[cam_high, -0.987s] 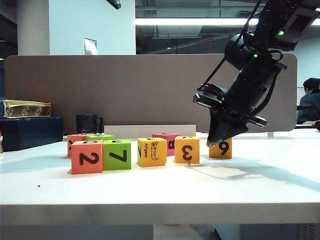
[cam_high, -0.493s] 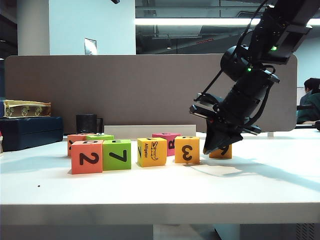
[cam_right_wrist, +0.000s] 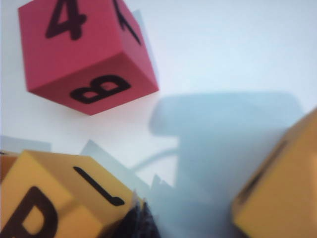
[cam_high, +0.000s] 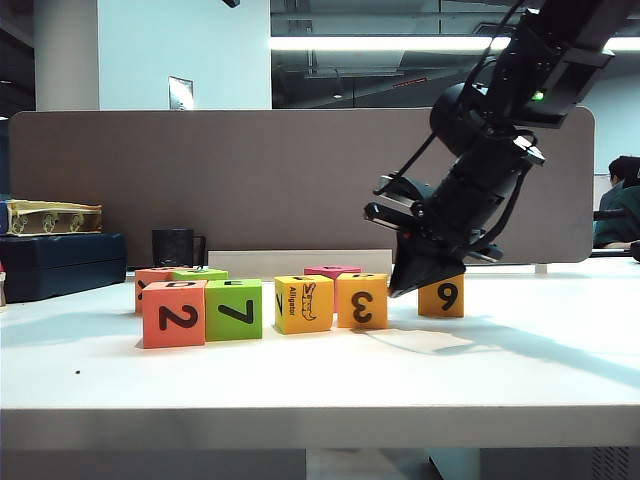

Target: Select the appropriate blocks from the scattered letter blocks on the table and arrange them in a row to spell out "DEEP".

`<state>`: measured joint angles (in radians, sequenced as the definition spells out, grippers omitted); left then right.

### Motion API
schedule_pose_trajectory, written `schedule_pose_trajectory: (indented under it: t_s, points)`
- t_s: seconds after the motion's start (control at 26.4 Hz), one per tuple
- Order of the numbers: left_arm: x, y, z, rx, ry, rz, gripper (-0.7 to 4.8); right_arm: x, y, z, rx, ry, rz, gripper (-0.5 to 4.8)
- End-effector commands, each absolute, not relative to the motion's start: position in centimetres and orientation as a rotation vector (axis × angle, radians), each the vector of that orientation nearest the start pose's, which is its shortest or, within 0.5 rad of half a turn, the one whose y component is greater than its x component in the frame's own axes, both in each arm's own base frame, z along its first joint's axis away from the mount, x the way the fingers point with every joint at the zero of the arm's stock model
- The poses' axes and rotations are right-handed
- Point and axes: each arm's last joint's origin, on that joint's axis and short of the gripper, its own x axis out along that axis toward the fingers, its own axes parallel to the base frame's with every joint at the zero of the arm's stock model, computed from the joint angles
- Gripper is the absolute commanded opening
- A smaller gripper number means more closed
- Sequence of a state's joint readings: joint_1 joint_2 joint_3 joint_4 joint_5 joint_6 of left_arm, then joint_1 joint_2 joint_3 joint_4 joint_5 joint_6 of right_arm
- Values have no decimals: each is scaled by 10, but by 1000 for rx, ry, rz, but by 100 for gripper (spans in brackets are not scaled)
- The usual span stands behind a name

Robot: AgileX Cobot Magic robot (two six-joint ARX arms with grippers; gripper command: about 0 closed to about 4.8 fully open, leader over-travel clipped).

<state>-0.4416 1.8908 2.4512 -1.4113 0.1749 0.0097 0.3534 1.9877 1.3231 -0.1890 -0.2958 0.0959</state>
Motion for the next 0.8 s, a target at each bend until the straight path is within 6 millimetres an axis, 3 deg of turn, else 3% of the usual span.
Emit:
schedule_pose_trajectory:
  t_s: [0.04, 0.8]
  points:
    - [304, -150, 467, 121, 835, -590, -6, 390, 161, 174, 70, 863, 627, -5]
    - [303, -149, 466, 124, 856, -588, -6, 372, 191, 171, 46, 922, 724, -6]
